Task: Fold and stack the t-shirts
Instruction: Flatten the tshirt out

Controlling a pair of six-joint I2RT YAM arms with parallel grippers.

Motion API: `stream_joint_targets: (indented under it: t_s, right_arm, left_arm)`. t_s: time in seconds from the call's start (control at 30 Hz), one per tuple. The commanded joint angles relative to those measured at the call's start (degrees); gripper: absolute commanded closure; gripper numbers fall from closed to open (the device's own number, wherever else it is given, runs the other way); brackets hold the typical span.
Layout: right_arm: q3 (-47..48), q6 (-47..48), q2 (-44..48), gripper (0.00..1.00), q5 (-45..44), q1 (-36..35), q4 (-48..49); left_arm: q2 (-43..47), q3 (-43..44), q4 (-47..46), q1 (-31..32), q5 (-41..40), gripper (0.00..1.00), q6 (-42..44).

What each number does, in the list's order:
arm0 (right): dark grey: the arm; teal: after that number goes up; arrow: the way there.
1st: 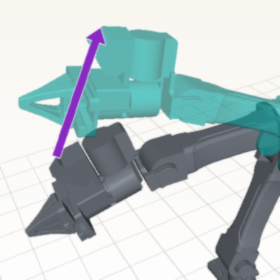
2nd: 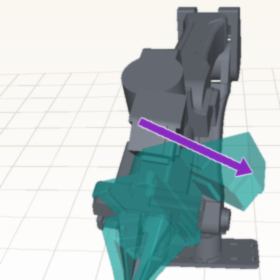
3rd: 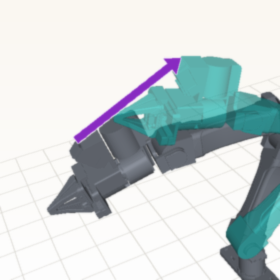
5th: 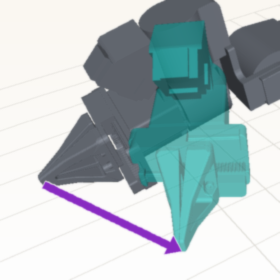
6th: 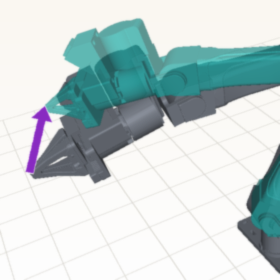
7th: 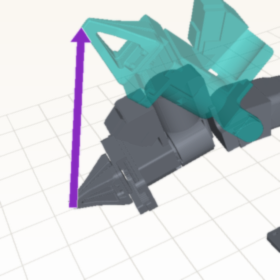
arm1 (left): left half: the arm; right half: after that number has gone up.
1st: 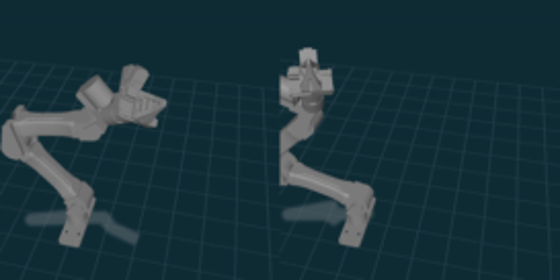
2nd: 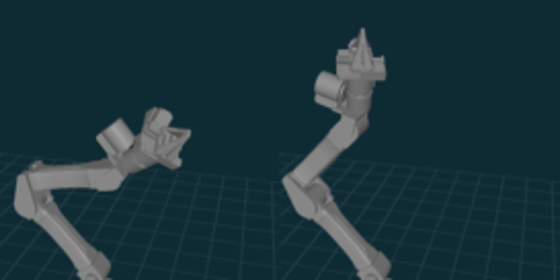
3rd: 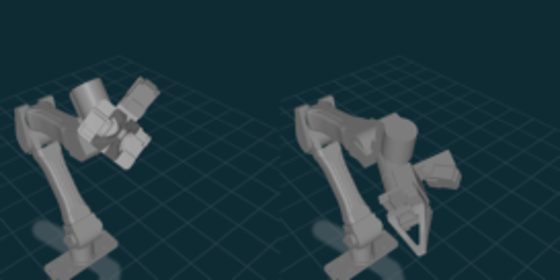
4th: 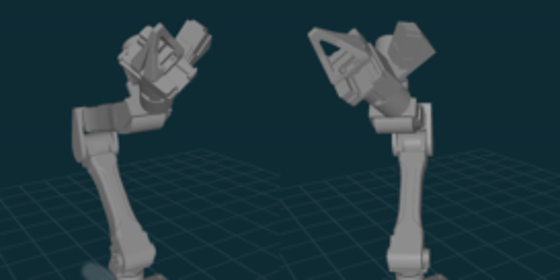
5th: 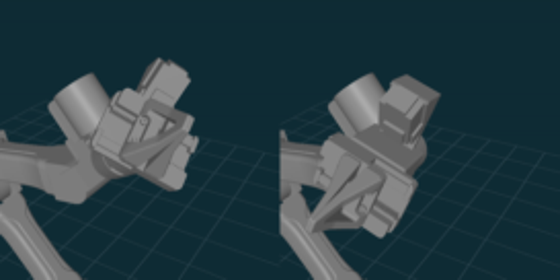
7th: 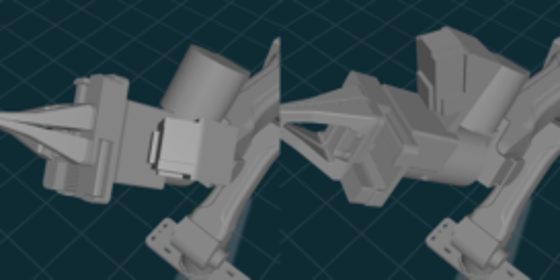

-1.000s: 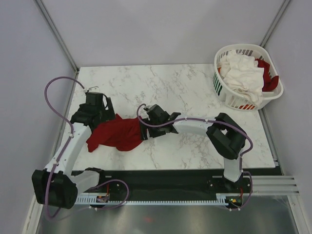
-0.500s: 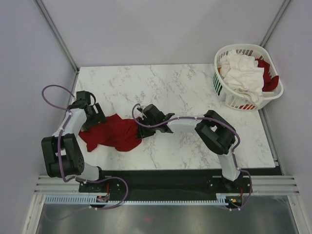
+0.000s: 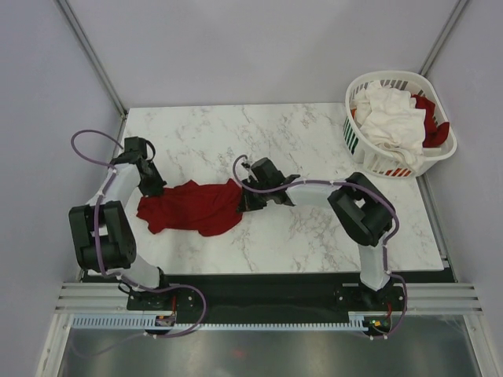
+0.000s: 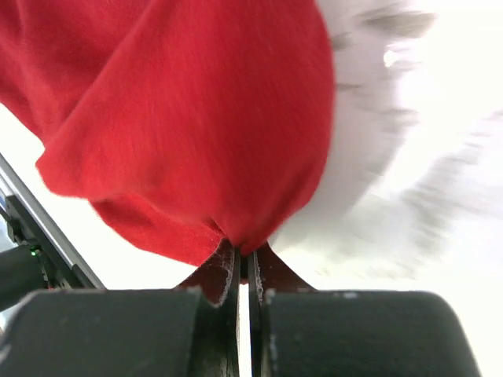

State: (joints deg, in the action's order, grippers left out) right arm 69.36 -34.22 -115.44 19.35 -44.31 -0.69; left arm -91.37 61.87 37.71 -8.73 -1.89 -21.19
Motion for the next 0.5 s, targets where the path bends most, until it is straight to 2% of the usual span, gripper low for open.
stream_joint_targets:
  t_s: [0.0,0.13,0.17,0.3,0.47]
  right_arm:
    - [-0.55,3.44,9.25,1.00,-3.35,5.01,-5.19]
    - [4.89,9.24,18.92,1.00,-8.27,7.92,-18.07]
    - [6.64,10.65,22.07,1.00,-11.76,7.84,-20.73]
    - [14.99,12.33,28.68,1.00,-21.34,8.28,-30.50]
    - [18.35,11.28,35.01,1.00,-27.16,8.72,-37.27]
  left_arm:
    - [9.61,3.52,0.60,1.60,0.67,0.98,-1.05]
    - [20.51,11.58,4.99,11.07,-8.46,0.98,2.29]
    - [23.67,13.00,5.61,14.32,-10.66,0.98,2.55]
    - [29.57,18.28,7.46,16.38,-9.28,0.98,0.98]
    - [32.22,21.98,9.30,16.73,-7.17,0.98,1.59]
